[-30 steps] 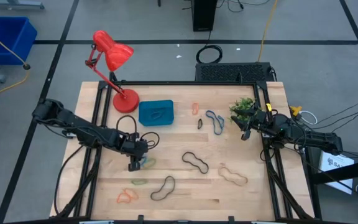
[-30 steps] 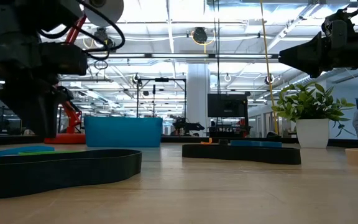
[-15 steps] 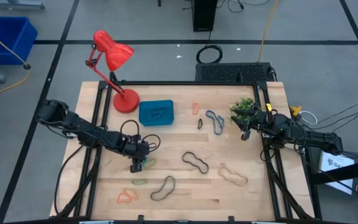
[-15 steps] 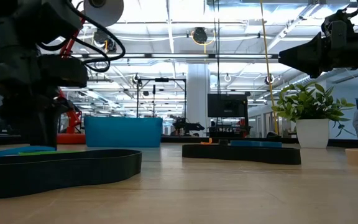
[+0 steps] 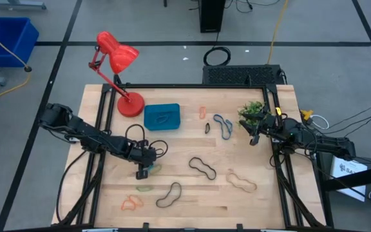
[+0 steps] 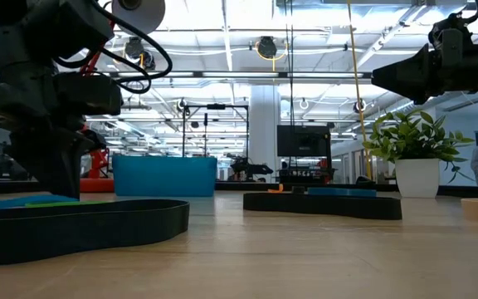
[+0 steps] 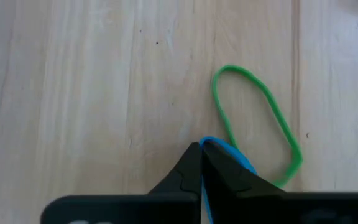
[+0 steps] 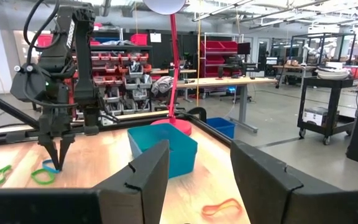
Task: Pick and place rubber bands into bin
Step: Put the blue rubber band into the blue bin
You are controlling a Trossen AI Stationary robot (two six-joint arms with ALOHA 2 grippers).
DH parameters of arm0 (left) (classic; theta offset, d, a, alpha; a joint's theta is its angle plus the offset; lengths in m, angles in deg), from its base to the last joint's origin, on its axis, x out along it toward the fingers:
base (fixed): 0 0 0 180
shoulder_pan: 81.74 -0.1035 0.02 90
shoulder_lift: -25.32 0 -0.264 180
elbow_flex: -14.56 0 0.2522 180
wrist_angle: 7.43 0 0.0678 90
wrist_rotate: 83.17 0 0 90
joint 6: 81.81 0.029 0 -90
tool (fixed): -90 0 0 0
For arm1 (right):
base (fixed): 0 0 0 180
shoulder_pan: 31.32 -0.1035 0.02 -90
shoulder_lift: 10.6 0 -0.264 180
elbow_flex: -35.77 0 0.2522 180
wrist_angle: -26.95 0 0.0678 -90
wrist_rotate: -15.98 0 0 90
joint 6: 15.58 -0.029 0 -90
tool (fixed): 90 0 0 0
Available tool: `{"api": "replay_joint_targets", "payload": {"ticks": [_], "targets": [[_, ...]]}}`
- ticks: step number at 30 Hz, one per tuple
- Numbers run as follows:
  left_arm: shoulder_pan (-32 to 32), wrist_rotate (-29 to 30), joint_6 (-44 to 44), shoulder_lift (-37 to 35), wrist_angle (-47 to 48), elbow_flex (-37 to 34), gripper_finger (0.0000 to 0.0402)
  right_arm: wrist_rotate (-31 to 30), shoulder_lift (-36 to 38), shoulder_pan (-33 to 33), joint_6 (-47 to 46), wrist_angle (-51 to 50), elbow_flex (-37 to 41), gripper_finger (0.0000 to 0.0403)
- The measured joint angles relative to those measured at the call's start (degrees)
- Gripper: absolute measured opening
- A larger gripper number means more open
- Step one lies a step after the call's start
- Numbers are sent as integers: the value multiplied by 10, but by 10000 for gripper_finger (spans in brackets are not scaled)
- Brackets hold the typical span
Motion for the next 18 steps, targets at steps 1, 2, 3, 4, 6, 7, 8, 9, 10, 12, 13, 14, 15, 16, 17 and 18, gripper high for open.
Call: {"api": "replay_joint_targets", "payload": {"ticks": [1, 2, 3, 4, 6, 7, 8, 9, 10, 12, 13, 14, 15, 16, 17, 18], "targets": [[0, 0, 0, 0, 0, 0, 9, 0, 0, 0, 1, 0, 0, 169], [0, 0, 2, 0, -1, 0, 11, 0, 0, 0, 1, 0, 0, 169], [0, 0, 9, 0, -1, 0, 14, 0, 0, 0, 1, 0, 0, 169], [0, 0, 15, 0, -2, -1, 16, 0, 0, 0, 1, 0, 0, 169], [0, 0, 28, 0, -2, -1, 14, 0, 0, 0, 1, 0, 0, 169], [0, 0, 32, 0, -2, -1, 10, 0, 0, 0, 1, 0, 0, 169], [0, 0, 33, 0, -2, -1, 7, 0, 0, 0, 1, 0, 0, 169], [0, 0, 32, 0, -2, -1, 6, 0, 0, 0, 1, 0, 0, 169], [0, 0, 30, 0, -2, -1, 6, 0, 0, 0, 1, 0, 0, 169], [0, 1, 30, 0, -2, -1, 10, 0, 0, 0, 1, 0, 0, 169], [0, 0, 31, 0, -2, -1, 10, 0, 0, 0, 3, 0, 0, 169], [0, 0, 34, 0, -2, -1, 9, 0, 0, 0, 3, 0, 0, 169], [0, -1, 37, 0, -2, -1, 6, 0, 0, 0, 3, 0, 0, 169], [0, -1, 40, 0, -2, -1, 5, 0, 0, 0, 3, 0, 0, 169], [0, -1, 42, 0, -2, -1, 5, 0, 0, 0, 3, 0, 0, 169], [0, -1, 43, 0, -2, -1, 6, 0, 0, 0, 3, 0, 0, 169]]}}
